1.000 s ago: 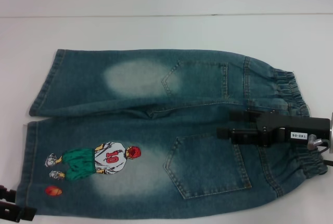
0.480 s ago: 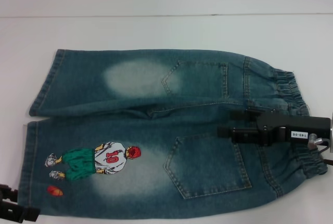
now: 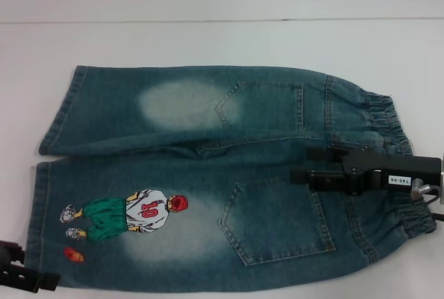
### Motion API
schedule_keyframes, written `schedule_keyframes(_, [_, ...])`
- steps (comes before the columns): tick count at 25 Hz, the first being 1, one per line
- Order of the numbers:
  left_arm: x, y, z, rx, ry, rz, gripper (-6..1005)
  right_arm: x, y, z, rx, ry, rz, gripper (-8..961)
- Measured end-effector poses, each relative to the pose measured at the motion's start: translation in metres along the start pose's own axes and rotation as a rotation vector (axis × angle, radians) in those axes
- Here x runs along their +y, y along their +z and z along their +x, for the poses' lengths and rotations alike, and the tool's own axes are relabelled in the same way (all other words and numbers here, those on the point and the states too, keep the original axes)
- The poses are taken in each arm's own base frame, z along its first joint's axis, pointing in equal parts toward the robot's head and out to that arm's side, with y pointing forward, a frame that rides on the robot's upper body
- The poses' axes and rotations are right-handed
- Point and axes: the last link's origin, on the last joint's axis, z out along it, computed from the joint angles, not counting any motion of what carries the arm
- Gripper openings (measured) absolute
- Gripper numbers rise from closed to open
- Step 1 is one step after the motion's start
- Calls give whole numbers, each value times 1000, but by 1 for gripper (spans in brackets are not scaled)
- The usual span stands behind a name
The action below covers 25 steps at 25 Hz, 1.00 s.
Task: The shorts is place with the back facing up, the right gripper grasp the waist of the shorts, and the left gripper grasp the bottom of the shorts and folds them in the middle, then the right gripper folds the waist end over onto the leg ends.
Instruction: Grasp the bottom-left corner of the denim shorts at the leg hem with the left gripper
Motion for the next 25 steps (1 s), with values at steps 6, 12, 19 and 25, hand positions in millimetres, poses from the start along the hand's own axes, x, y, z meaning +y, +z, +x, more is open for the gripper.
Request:
schedule_keyframes(6, [-1,2,1,4,-1,10,873,0,0,0,0,0,-2,925])
schedule_keyframes(12, [-1,2,1,4,-1,11,872,0,0,0,-2,1,-2,924])
schedule_keyframes(19, [-4,1,-4,1,-15,27,857,0,0,0,-3,1,-1,924])
schedule_keyframes(25, [-5,-1,-5,0,-18,34,850,0,0,0,-3,1,1,924])
